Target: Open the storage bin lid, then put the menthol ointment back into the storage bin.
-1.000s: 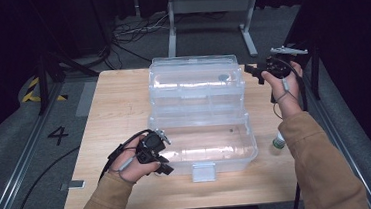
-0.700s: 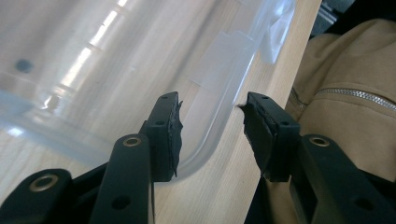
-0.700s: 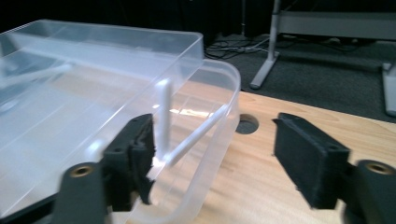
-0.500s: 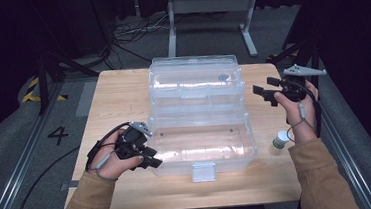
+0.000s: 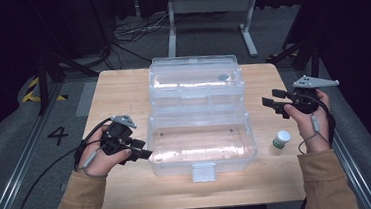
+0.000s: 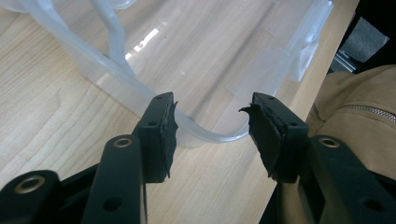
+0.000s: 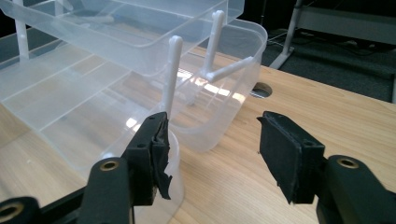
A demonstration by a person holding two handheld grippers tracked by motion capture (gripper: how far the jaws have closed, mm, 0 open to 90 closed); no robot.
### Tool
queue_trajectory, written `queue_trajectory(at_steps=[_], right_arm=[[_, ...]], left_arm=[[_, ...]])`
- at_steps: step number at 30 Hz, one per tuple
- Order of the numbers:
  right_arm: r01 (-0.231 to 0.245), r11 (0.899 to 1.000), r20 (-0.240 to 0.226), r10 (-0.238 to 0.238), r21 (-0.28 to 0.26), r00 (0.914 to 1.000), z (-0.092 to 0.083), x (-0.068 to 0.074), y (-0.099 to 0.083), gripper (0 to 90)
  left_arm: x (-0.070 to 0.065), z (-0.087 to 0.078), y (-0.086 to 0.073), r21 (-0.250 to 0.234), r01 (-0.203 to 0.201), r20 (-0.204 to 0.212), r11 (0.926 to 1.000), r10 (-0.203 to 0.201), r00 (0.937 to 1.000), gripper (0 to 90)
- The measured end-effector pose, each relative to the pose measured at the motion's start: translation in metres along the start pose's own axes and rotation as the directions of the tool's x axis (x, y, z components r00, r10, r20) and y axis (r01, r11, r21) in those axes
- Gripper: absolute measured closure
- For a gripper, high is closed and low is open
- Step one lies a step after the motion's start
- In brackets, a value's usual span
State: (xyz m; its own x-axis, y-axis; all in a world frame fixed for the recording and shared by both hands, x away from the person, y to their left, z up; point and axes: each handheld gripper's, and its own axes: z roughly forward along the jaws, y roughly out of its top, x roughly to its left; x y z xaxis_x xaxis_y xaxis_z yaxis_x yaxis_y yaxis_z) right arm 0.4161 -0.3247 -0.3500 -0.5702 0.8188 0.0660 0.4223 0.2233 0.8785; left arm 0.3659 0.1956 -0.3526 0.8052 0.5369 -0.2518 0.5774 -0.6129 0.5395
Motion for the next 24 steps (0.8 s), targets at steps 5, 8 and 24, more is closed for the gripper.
queue_trajectory(at_steps=[5, 8, 24], right_arm=[[-0.002, 1.0, 0.038, 0.001, 0.028, 0.9993, -0.012, -0.003, -0.003, 41.6], [-0.03, 0.999, 0.058, 0.028, 0.026, 0.9979, -0.021, -0.006, -0.005, 36.2], [-0.036, 0.979, 0.07, 0.022, 0.202, 0.9973, -0.04, -0.01, -0.021, 34.9]], left_arm=[[0.007, -0.008, -0.003, -0.025, 0.034, -0.03, 0.9991, -0.035, 0.9989, 50.7], [0.015, -0.01, -0.006, -0.035, 0.101, -0.062, 0.9943, -0.103, 0.9928, 50.8], [0.032, -0.012, -0.008, -0.066, 0.161, -0.114, 0.9847, -0.168, 0.9792, 47.0]])
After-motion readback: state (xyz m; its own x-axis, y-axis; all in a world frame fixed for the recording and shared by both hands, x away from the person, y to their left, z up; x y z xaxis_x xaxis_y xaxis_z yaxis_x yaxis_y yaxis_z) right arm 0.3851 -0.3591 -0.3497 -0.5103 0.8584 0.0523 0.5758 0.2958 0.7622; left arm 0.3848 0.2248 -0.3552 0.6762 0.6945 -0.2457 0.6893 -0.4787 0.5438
